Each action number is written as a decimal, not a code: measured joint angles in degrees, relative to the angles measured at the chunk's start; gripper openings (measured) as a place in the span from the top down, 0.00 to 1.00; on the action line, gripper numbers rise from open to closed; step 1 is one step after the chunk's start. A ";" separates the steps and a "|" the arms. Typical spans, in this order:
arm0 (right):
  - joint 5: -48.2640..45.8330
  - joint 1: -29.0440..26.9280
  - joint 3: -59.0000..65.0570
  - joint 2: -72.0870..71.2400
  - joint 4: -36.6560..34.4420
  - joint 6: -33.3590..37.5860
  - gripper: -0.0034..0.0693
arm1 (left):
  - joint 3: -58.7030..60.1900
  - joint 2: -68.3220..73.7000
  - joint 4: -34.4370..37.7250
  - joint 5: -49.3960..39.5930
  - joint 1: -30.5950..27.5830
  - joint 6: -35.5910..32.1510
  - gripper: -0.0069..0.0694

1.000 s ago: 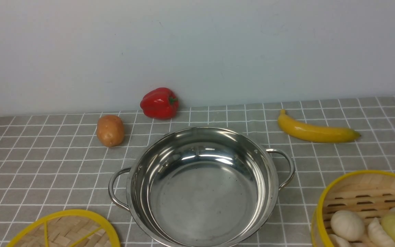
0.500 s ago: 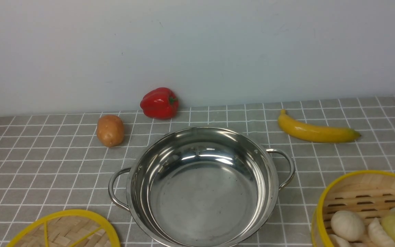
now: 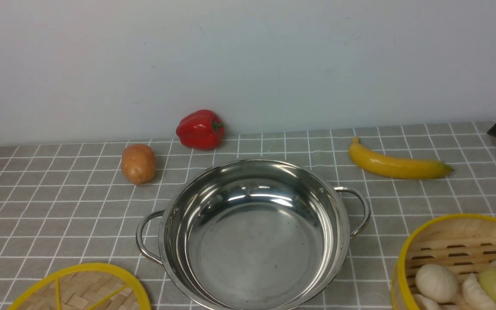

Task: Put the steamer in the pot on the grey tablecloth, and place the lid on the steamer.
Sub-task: 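Reach for and grasp the rim of the bamboo steamer holding the buns with the right gripper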

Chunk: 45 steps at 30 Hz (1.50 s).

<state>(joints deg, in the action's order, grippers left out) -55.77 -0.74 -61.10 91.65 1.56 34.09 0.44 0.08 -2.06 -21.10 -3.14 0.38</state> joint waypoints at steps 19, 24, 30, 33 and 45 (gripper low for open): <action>6.11 0.00 0.00 4.92 2.69 7.37 0.62 | 0.00 0.00 0.00 0.00 0.00 0.00 0.59; 5.13 0.00 0.00 5.47 2.15 11.83 0.62 | 0.00 0.00 0.00 0.00 0.00 0.00 0.59; 4.99 0.00 0.00 5.52 0.25 12.65 0.62 | 0.00 0.00 0.00 0.00 0.00 0.00 0.59; 3.99 0.00 -0.18 5.52 -1.56 11.46 0.62 | 0.00 0.00 0.00 0.00 0.00 0.00 0.59; -0.25 0.00 -0.20 5.52 0.75 0.44 0.62 | 0.00 0.00 0.00 0.00 0.00 0.00 0.59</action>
<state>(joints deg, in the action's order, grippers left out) -56.02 -0.74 -61.30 97.17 2.31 34.54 0.44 0.08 -2.06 -21.10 -3.14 0.38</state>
